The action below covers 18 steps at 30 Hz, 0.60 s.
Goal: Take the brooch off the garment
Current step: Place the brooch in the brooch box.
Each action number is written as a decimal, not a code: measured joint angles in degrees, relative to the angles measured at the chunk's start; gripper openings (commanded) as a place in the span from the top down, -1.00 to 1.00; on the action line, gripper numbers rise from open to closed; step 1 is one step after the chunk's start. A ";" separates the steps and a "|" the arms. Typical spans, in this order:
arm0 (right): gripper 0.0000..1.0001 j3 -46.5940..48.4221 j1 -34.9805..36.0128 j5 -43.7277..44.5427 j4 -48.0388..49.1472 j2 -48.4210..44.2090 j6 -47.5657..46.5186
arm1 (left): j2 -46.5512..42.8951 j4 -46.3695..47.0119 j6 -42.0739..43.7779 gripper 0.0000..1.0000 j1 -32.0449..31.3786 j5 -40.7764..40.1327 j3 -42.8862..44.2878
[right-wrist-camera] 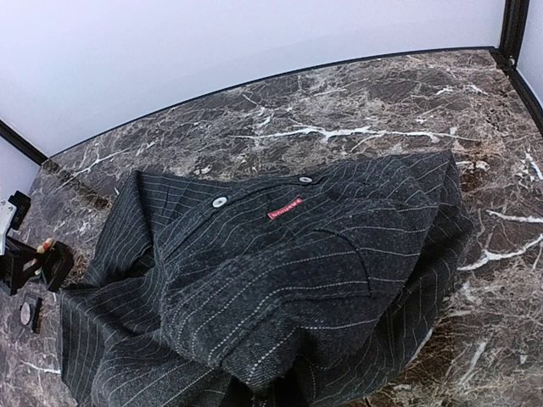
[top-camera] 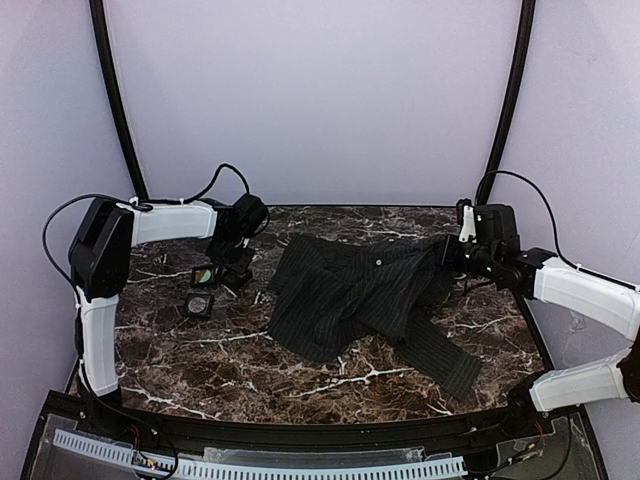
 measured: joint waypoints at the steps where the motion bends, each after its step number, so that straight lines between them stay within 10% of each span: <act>1: 1.00 -0.07 0.00 0.00 0.02 0.00 0.02 | 0.00 -0.24 -0.11 0.41 0.00 0.55 0.17; 9: 0.70 -0.07 0.00 -0.20 0.02 0.00 0.33 | -0.11 -0.70 -2.34 0.20 0.00 7.74 0.48; 14: -0.52 -0.11 0.00 -0.42 -0.04 -0.39 0.92 | -1.62 -0.35 -3.93 -0.29 0.00 13.00 0.11; 18: -0.97 -0.09 0.00 -0.63 -0.09 -0.96 -0.02 | -6.10 0.98 -5.73 -0.64 0.00 15.45 -2.05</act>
